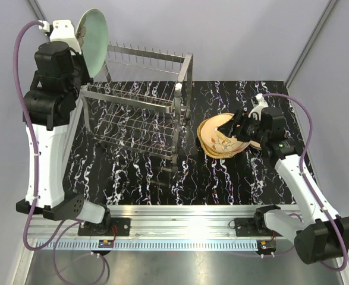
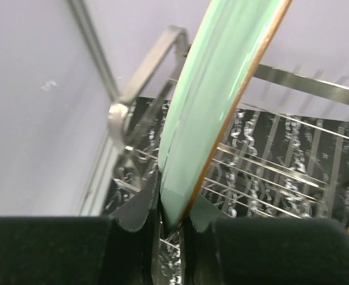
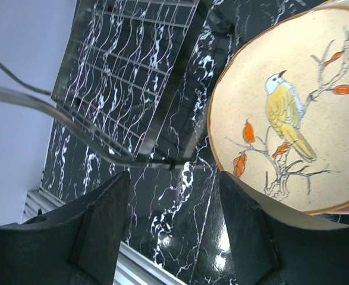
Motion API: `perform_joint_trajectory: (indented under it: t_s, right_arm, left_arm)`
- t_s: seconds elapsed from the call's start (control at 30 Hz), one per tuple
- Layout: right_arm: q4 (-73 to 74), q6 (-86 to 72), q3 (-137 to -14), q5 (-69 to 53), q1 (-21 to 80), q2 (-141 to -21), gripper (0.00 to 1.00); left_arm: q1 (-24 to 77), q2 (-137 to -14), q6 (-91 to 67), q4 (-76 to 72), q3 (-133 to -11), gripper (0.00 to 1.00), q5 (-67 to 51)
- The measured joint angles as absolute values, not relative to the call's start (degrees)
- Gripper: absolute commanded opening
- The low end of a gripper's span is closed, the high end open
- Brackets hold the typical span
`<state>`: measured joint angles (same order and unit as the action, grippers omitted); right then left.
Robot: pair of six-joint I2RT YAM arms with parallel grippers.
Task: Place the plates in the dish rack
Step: Insert the plate into the dish rack
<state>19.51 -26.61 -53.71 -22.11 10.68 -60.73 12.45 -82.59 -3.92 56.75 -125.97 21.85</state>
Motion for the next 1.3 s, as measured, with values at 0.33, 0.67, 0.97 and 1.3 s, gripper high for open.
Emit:
perform_joint_trajectory:
  t_s: [0.33,0.67,0.97,1.3]
  right_arm:
    - [19.2,-25.1,-52.8,-22.2,14.7,-63.0,0.68]
    - [19.1,-24.6,-52.8,-22.2,14.7,-64.8,0.68]
    - [19.2,-24.1,-52.8,-22.1,14.7,-66.1,0.68]
    - [19.2,-23.8,-52.8,-22.1,14.7,-66.8,0.68]
  left_arm:
    - [4.9,-86.5,0.7,54.2,-126.4,0.00,19.0]
    - [0.6,-90.1,2.1,53.1,-126.5,0.00,11.7]
    - [-2.1,-90.1,2.1,51.7,-124.8,0.00,7.7]
    - [-2.3,-90.1,3.8,48.5,-117.1,0.00,5.7]
